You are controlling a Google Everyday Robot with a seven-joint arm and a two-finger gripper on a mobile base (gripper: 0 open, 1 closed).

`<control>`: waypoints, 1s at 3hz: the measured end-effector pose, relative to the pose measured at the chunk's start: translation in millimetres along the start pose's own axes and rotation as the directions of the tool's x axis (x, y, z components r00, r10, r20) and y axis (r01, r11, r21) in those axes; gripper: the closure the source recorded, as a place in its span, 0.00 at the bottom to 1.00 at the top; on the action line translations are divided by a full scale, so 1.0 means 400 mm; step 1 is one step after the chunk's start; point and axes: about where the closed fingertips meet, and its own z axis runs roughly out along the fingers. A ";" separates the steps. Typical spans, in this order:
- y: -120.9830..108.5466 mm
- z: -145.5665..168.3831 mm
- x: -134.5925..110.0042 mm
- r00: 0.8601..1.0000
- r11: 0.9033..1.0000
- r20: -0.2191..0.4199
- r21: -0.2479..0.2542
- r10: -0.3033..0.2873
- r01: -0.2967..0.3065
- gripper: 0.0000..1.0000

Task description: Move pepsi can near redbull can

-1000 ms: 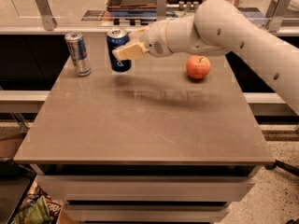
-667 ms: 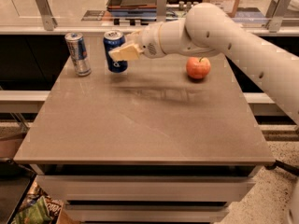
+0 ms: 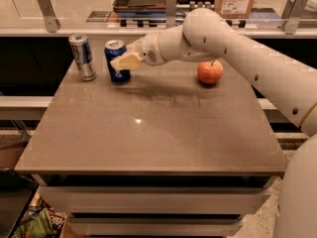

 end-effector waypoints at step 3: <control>0.024 0.039 0.011 1.000 1.000 -0.005 -0.031 0.004 -0.004 0.64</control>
Offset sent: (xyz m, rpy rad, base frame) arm -0.0024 0.0100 -0.0092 -0.0010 0.0148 0.0183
